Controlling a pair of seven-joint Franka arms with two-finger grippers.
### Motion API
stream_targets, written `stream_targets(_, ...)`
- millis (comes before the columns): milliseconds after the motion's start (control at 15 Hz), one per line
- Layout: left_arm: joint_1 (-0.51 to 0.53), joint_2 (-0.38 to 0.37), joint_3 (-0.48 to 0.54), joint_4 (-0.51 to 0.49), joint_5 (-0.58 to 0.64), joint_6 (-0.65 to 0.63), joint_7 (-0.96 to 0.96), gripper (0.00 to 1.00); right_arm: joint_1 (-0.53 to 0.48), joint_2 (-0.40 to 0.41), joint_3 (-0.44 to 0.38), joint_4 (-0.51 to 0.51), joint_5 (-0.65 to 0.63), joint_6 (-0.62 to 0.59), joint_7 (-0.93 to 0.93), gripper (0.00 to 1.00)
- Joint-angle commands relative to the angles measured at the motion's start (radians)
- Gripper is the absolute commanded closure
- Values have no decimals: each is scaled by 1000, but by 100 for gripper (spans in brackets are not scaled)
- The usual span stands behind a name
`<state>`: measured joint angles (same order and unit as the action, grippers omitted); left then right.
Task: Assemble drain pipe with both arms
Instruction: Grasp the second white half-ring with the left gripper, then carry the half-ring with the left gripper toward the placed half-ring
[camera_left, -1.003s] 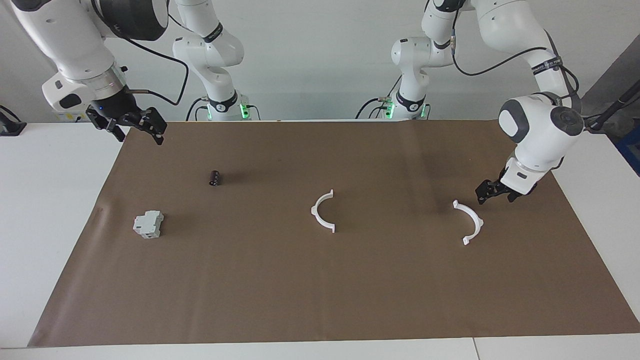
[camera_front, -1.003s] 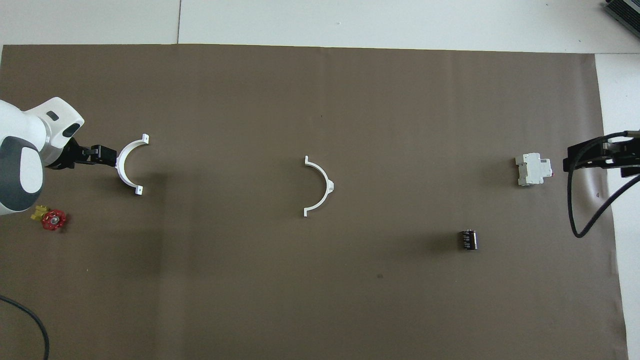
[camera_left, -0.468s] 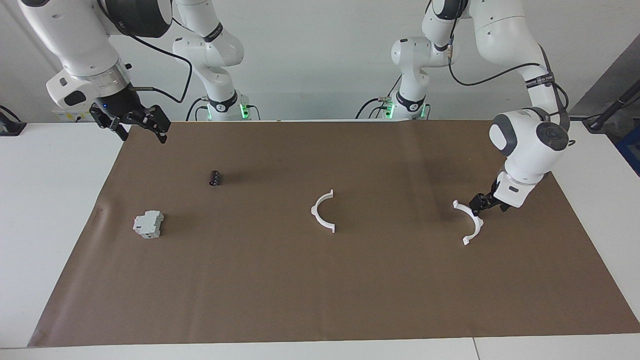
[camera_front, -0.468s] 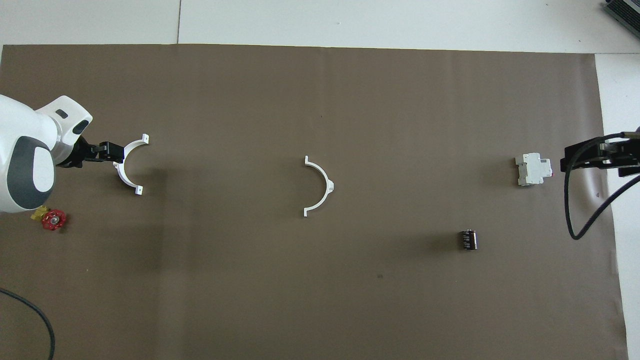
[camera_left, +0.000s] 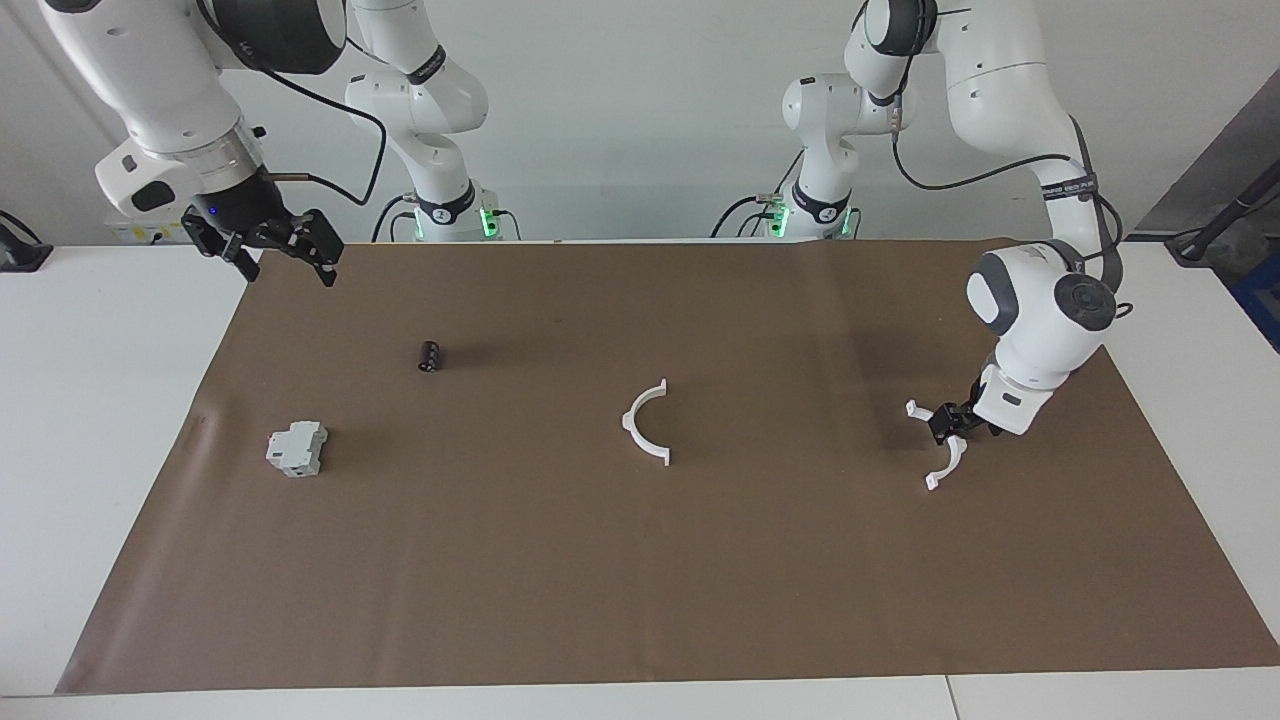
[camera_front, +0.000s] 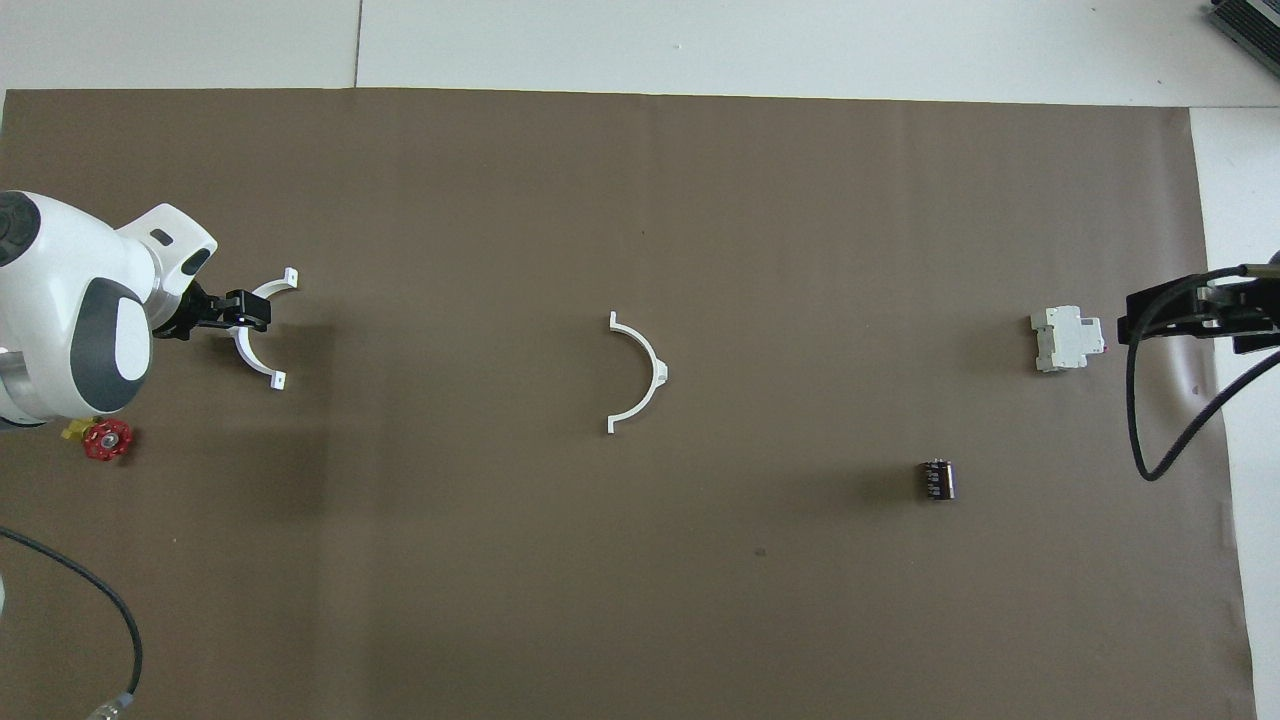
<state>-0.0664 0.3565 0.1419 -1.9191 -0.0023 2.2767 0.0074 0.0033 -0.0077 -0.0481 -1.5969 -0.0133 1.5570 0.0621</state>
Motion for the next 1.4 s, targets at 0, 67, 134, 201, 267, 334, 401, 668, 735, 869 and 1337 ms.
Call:
stream_targets(0, -3, -8, 7, -23, -15, 32, -9, 1, -6, -28, 4, -35, 21, 25, 4, 0)
stream_targets(67, -3, -14, 7, -35, -15, 35, -9, 1, -5, -28, 4, -35, 21, 25, 5, 0)
stream_targets(134, -7, -19, 7, -49, -15, 44, -10, 1, -5, -29, 4, -35, 21, 25, 4, 0)
stream_targets(201, -10, -31, 7, -69, -15, 58, -13, 1, -5, -28, 4, -35, 21, 23, 4, 0)
stream_targets(267, -10, -37, 7, -83, -15, 76, -14, 1, -5, -29, 4, -35, 21, 25, 4, 0)
stream_targets(334, -12, -37, 7, -89, -15, 86, -21, 3, -6, -28, 4, -35, 21, 25, 4, 0)
stream_targets(401, -12, -34, 7, -90, -15, 95, -33, 4, -5, -29, 4, -35, 21, 25, 4, 0)
stream_targets(668, -15, -36, 7, -97, -15, 101, -41, 12, -5, -28, 2, -35, 21, 23, 4, 0)
stream_targets(735, -13, -36, 7, -97, -15, 101, -41, 19, -5, -28, 4, -35, 21, 23, 4, 0)
stream_targets(869, -15, -36, 7, -97, -15, 101, -41, 32, -5, -29, 4, -35, 21, 23, 4, 0)
stream_targets(1337, -29, -34, 7, -94, -15, 99, -40, 73, -5, -28, 4, -35, 21, 23, 4, 0)
